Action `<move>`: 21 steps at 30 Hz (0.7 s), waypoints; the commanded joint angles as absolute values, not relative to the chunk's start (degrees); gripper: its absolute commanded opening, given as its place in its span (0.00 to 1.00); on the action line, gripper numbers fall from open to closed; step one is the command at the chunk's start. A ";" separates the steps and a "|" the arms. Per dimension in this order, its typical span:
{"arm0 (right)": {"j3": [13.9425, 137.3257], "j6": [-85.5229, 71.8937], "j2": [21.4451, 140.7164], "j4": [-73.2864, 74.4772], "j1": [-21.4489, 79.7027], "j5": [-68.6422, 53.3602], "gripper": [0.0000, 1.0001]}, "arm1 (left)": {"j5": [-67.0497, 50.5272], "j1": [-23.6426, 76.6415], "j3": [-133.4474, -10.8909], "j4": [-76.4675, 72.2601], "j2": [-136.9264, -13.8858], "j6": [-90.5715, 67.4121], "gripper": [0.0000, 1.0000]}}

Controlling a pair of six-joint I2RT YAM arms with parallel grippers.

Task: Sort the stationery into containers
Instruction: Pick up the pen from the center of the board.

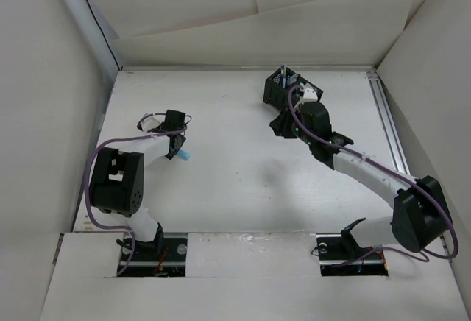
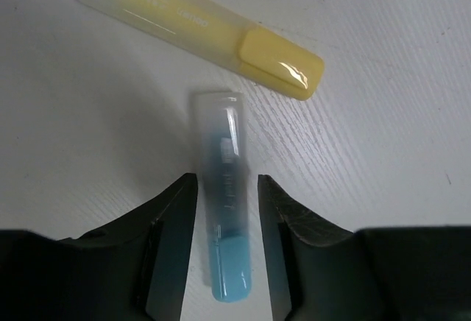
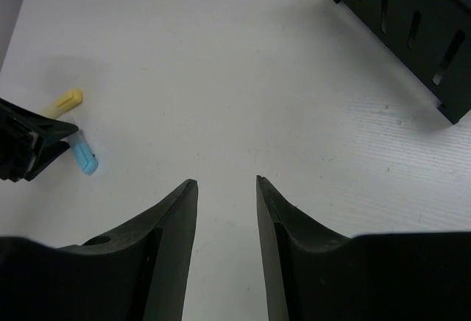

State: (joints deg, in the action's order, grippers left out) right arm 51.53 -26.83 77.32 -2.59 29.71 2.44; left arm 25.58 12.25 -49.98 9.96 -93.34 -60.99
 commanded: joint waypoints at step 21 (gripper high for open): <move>50.27 -27.51 75.50 -5.01 27.60 -1.05 0.55 | 19.43 15.12 -45.09 7.65 -85.10 -56.78 0.03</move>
